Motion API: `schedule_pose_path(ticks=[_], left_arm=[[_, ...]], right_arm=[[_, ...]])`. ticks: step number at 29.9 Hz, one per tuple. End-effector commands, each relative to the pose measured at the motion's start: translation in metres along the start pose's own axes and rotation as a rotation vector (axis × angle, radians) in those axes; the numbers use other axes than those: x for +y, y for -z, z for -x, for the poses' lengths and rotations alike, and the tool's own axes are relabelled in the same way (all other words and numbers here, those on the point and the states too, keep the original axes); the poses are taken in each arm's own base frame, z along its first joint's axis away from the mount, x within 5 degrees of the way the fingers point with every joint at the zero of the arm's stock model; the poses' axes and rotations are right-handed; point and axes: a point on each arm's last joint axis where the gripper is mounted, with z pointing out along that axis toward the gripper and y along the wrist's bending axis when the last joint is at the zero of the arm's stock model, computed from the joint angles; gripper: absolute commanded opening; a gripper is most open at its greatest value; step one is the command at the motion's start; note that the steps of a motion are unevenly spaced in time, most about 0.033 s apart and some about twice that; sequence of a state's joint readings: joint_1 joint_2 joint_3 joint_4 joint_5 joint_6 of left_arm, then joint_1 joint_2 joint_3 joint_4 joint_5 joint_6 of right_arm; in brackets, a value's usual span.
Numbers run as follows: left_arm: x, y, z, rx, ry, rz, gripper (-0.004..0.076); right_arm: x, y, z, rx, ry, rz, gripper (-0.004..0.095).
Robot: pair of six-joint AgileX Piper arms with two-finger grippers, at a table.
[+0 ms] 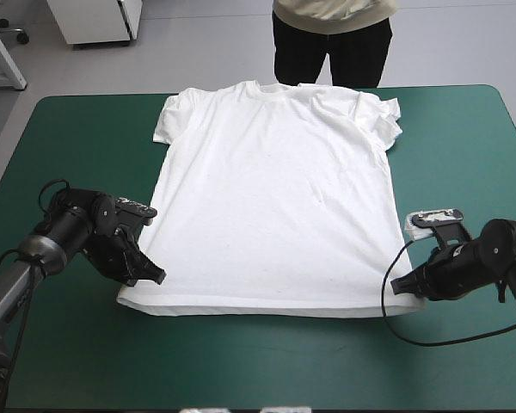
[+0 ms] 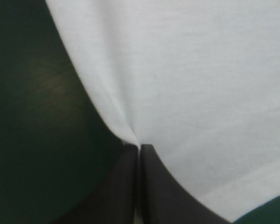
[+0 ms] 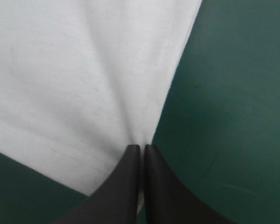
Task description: Fold the cloth
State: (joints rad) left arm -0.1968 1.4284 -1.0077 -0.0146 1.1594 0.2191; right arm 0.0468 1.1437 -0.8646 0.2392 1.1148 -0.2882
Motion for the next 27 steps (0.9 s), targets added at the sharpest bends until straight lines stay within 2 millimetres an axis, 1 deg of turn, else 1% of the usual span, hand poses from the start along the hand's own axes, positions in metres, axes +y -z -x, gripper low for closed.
schedule_pose_path(ticks=[1, 4, 7, 15, 17, 19, 21, 22, 24, 25, 27], left_arm=[[-0.004, 0.006, -0.004, -0.047, 0.009, -0.021, -0.0009], [-0.006, -0.001, -0.007, -0.039, 0.012, -0.040, -0.0009], [-0.007, -0.006, -0.008, -0.049, 0.018, -0.050, -0.0009], [-0.006, -0.007, -0.005, -0.087, 0.004, -0.038, -0.0009], [-0.005, -0.008, -0.005, -0.087, -0.015, -0.024, -0.0008], [-0.004, -0.007, -0.005, -0.093, -0.022, -0.009, 0.0011], [-0.004, -0.007, -0.004, -0.103, -0.021, -0.009, 0.0067], [-0.004, -0.007, -0.004, -0.103, -0.020, -0.010, 0.0113], [-0.004, -0.007, -0.004, -0.104, -0.016, -0.013, 0.0214], [-0.005, -0.007, -0.005, -0.095, -0.016, -0.017, 0.0286], [-0.006, -0.008, -0.006, -0.081, -0.006, -0.030, 0.0386]], right_arm=[[-0.002, -0.005, -0.007, -0.017, -0.017, -0.013, -0.0017], [-0.004, -0.018, -0.014, -0.011, -0.039, -0.018, -0.0017], [-0.006, -0.025, -0.017, -0.006, -0.045, -0.029, -0.0017], [-0.008, -0.027, -0.014, -0.035, -0.047, -0.041, -0.0015], [-0.008, -0.027, -0.014, -0.037, -0.040, -0.042, 0.0009], [-0.008, -0.027, -0.014, -0.039, -0.041, -0.042, 0.0074], [-0.008, -0.027, -0.014, -0.039, -0.038, -0.042, 0.0172], [-0.008, -0.027, -0.014, -0.041, -0.038, -0.043, 0.0220], [-0.008, -0.026, -0.013, -0.043, -0.037, -0.043, 0.0301], [-0.008, -0.025, -0.013, -0.046, -0.037, -0.044, 0.0339], [-0.007, -0.021, -0.013, -0.064, -0.033, -0.046, 0.0386]])
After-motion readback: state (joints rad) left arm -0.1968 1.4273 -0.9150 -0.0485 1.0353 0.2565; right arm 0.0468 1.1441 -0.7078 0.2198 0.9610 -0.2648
